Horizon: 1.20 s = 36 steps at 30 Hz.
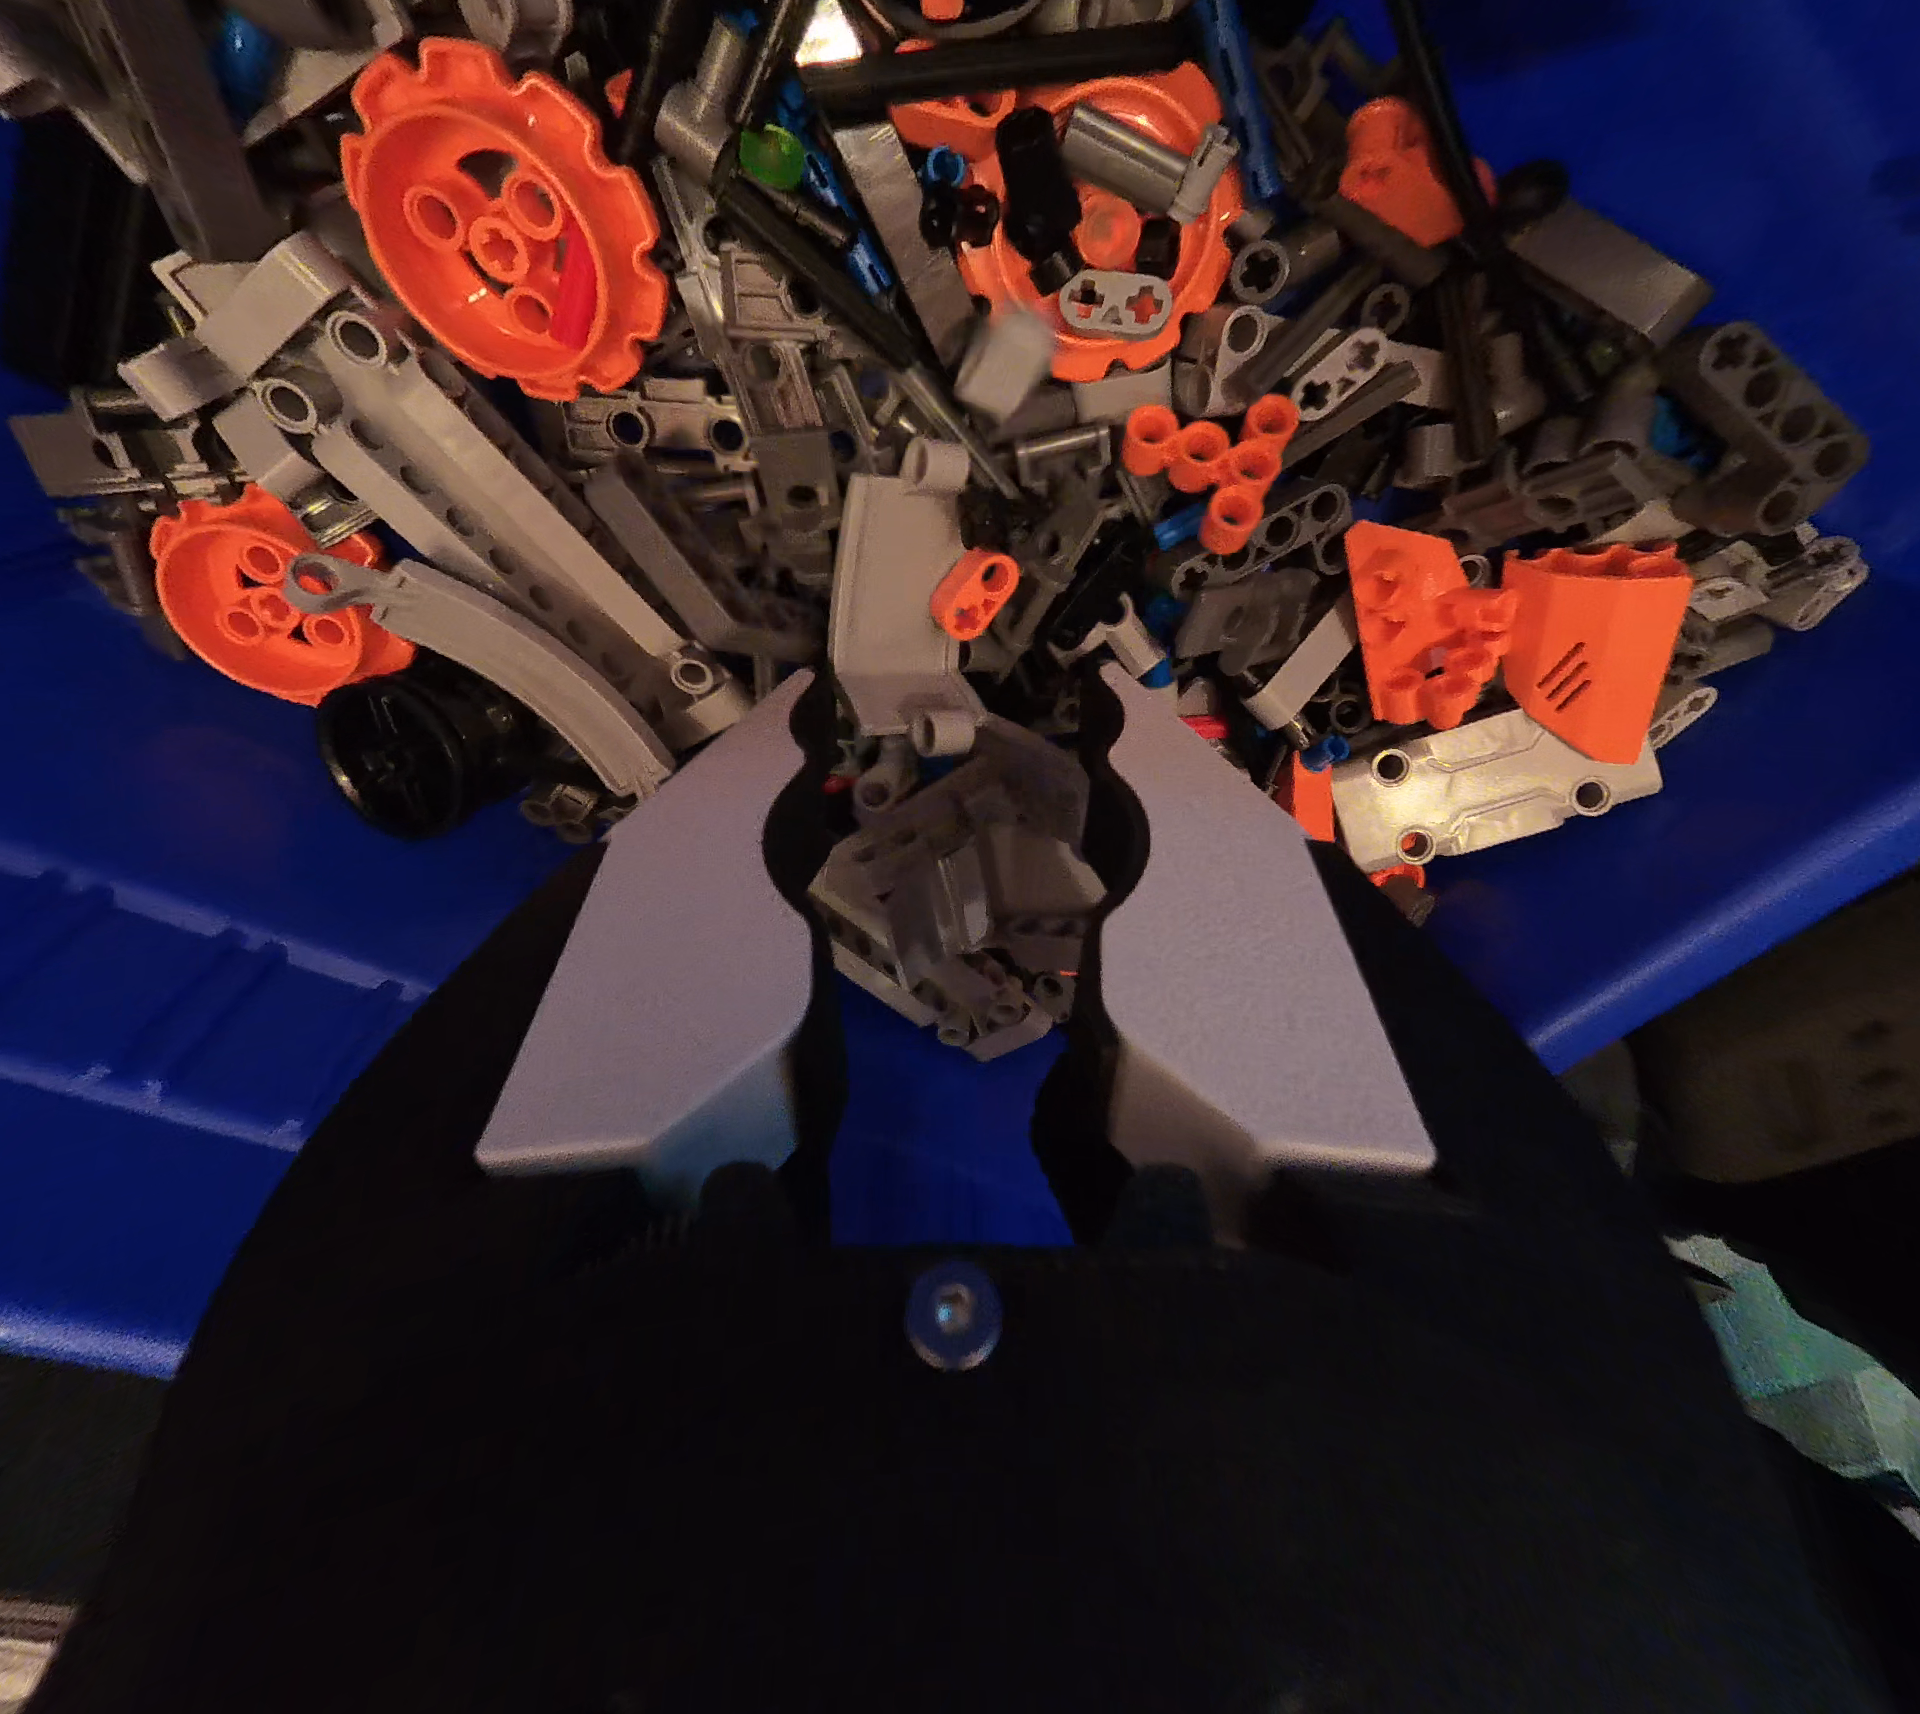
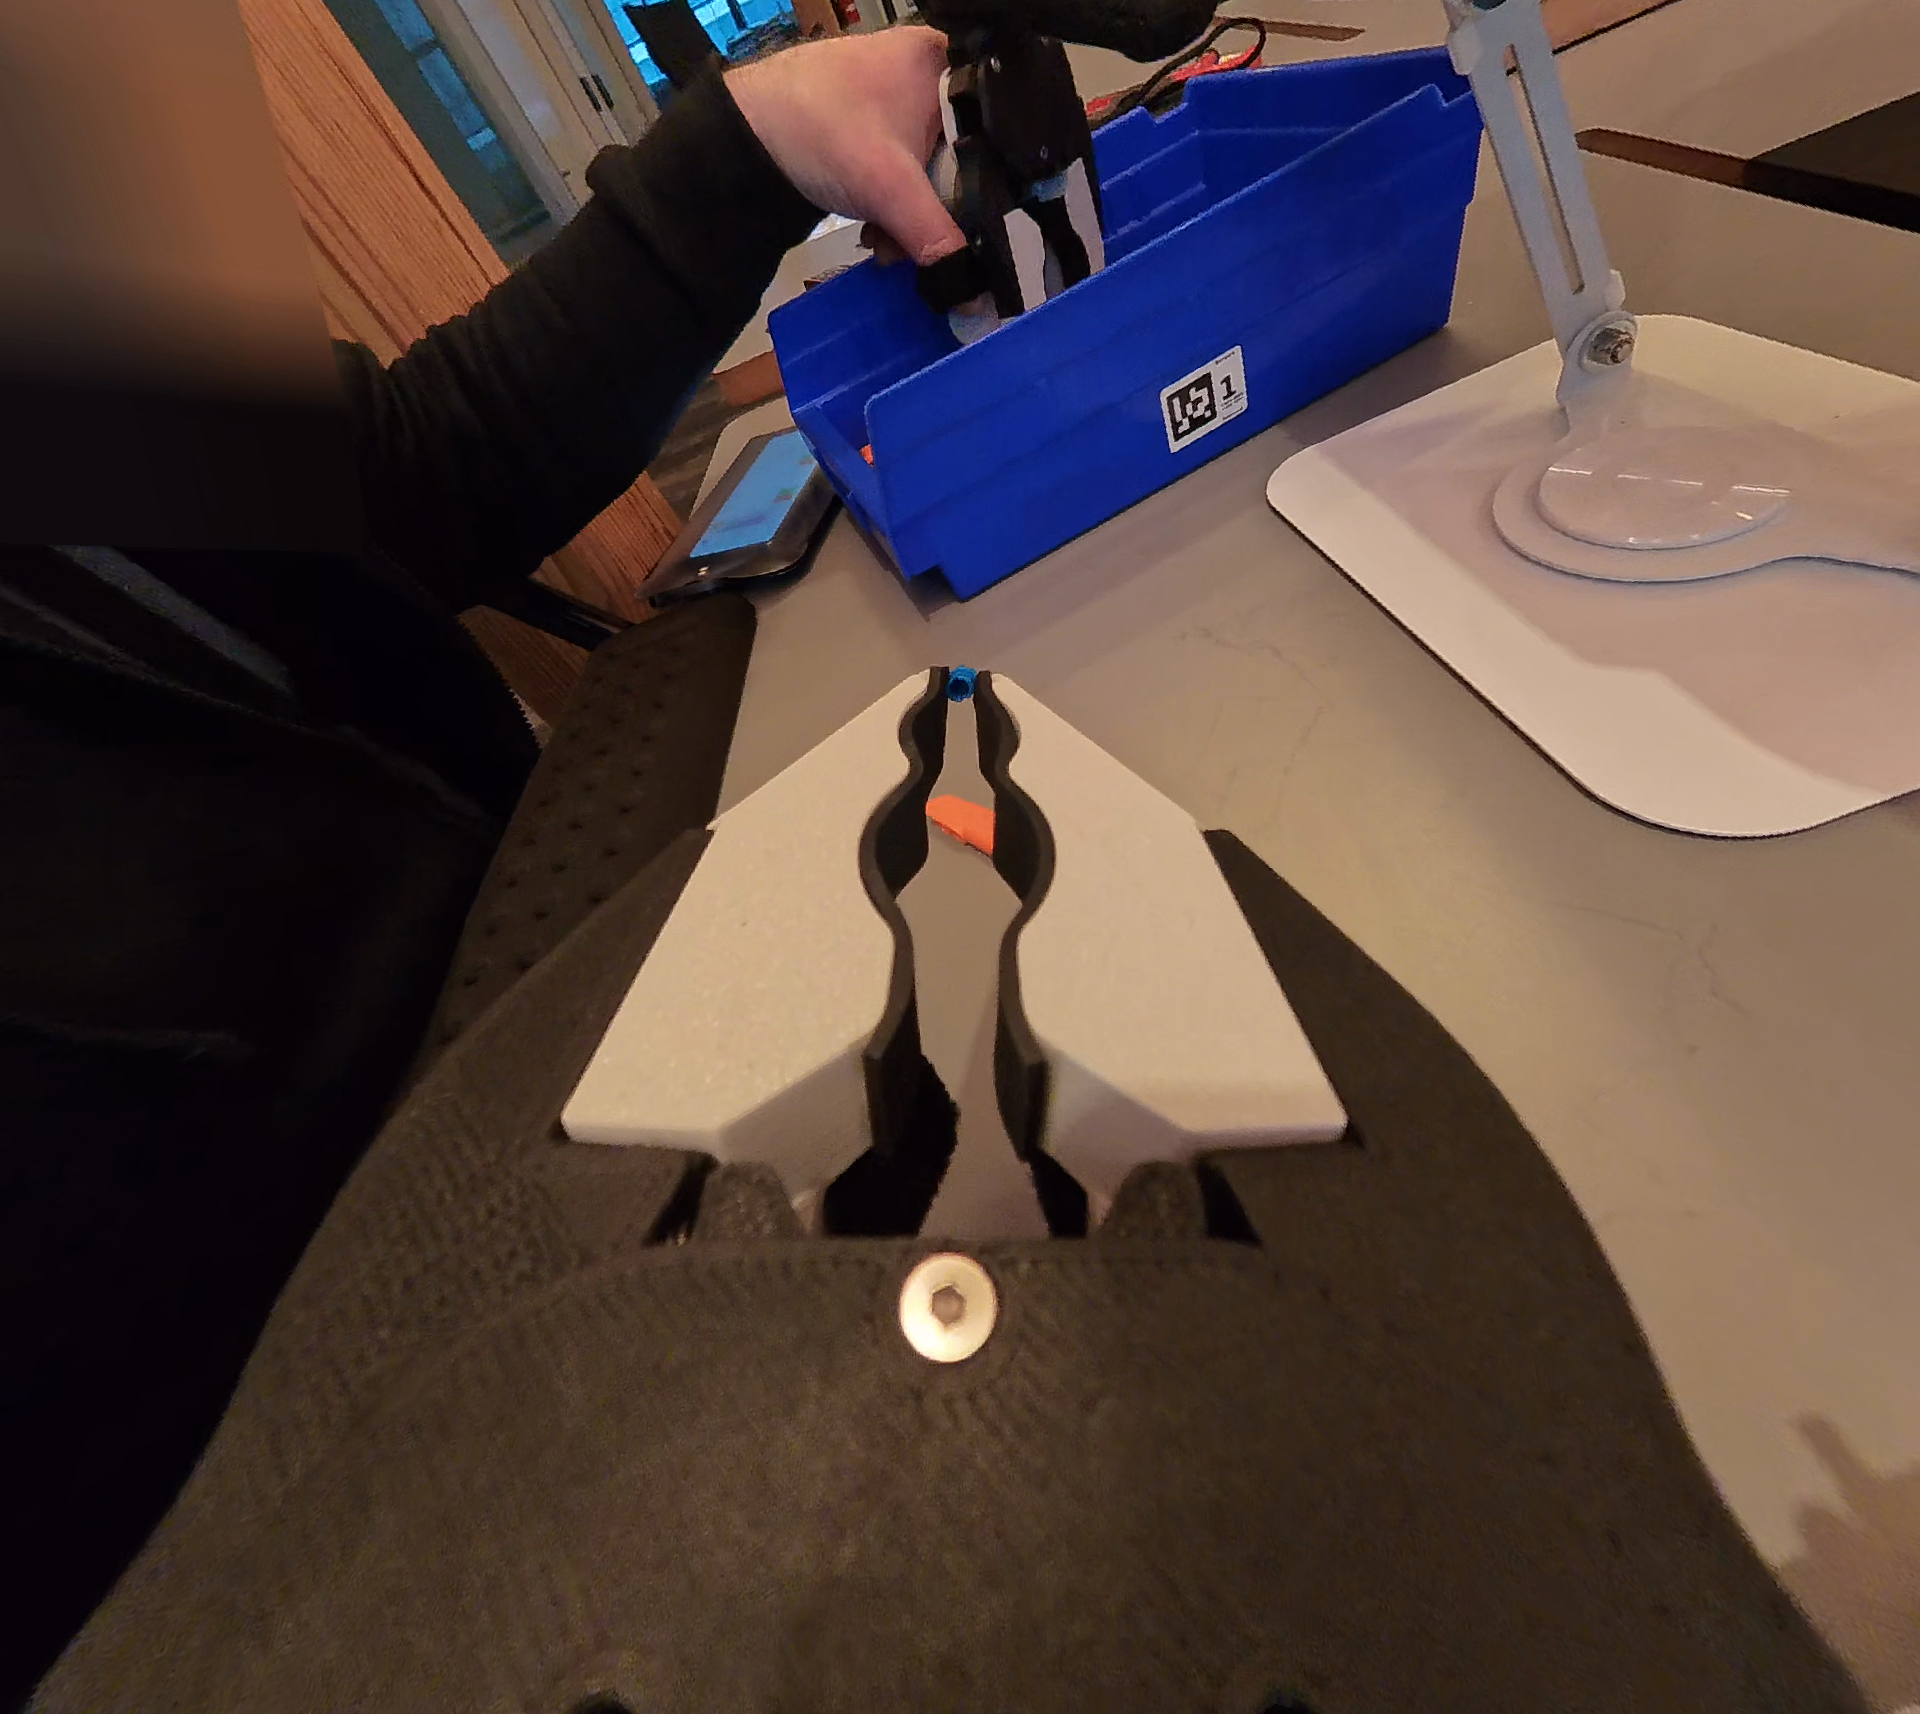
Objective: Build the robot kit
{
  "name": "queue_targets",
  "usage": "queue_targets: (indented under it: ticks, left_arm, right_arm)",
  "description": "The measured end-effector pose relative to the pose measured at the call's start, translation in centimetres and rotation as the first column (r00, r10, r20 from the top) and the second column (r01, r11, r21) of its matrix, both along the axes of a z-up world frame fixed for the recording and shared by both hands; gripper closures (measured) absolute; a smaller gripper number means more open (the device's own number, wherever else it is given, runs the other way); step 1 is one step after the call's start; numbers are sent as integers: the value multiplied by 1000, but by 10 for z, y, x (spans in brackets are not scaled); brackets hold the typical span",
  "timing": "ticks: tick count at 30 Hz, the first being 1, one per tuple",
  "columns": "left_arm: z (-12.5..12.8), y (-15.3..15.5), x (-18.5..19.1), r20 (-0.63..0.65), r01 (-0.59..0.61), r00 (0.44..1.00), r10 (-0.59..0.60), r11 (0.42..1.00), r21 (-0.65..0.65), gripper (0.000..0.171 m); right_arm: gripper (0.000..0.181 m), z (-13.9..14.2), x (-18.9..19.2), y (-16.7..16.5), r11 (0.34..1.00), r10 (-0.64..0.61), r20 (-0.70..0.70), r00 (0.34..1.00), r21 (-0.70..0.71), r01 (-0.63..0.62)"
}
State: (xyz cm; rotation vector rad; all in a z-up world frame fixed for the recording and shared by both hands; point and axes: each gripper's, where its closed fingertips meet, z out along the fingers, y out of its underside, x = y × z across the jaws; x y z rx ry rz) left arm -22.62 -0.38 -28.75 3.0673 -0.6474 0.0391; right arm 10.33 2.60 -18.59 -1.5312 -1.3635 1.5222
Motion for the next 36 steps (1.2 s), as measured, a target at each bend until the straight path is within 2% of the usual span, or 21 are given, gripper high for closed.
queue_targets:
  ticks: [1, 2, 5, 9, 16, 17, 20, 22, 24, 26, 29, 31, 32, 34, 36]
  left_arm:
    - [2, 1, 0, 5, 1, 1000, -1, 1000, 5, 130]
    - [6, 5, -3, 1, 1, 1000, -1, 1000, 30, 145]
    - [17, 13, -8, 27, -17, 1000, 16, 997, 69, 145]
    - [24, 24, -29, -7, -51, 999, 52, 993, 107, 145]
    - [36, 33, -38, -15, -68, 997, 71, 985, 160, 145]
    - [36, 31, -37, -8, -69, 997, 70, 987, 147, 142]
    - [29, 22, -57, -123, -95, 987, 105, 992, 81, 125]
    - [29, 29, -53, -110, -90, 989, 102, 989, 114, 125]
    - [33, 32, -45, -99, -50, 993, 65, 988, 145, 126]
    - [37, 35, -23, -28, 20, 999, -15, 984, 177, 133]
    - [27, 26, 4, 5, 154, 988, -156, 979, 133, 143]
    - [21, 30, 7, -10, 174, 985, -174, 976, 129, 146]
    - [19, 34, 6, -28, 175, 985, -173, 975, 138, 146]
    - [19, 40, 15, 19, 177, 983, -183, 971, 162, 143]
    - [16, 47, 19, 21, 175, 983, -181, 969, 175, 131]
  right_arm:
    - [178, 0, 0, 0, 1000, 1, 0, 1000, -2, -1]
    - [178, -1, 0, 0, 1000, 1, 1, 1000, -2, -1]
    - [178, -1, 0, 0, 1000, 3, 2, 1000, -3, -3]
    - [178, -1, 0, 0, 1000, 1, 2, 1000, -3, -1]
    - [178, -2, 0, 1, 1000, 0, 4, 1000, -6, 0]
    - [178, -2, 0, 1, 1000, 0, 4, 1000, -7, 0]
    - [179, -2, 0, 1, 1000, 0, 3, 1000, -7, 0]
    - [179, -1, 0, 1, 1000, 0, 2, 1000, -5, 0]
    - [179, -1, 0, 1, 1000, -1, 1, 1000, -7, 1]
    - [179, -1, 0, 1, 1000, -1, 1, 1000, -7, 1]
    - [178, -1, 0, 1, 1000, 0, 1, 1000, -9, 0]
    - [178, -1, 0, 1, 1000, 1, 1, 1000, -8, -1]
    - [178, -1, 0, 1, 1000, 2, 1, 1000, -7, -2]
    - [179, 0, 0, 1, 1000, 1, 0, 1000, -6, -1]
    - [178, -1, 0, 1, 1000, 1, 1, 1000, -7, -1]
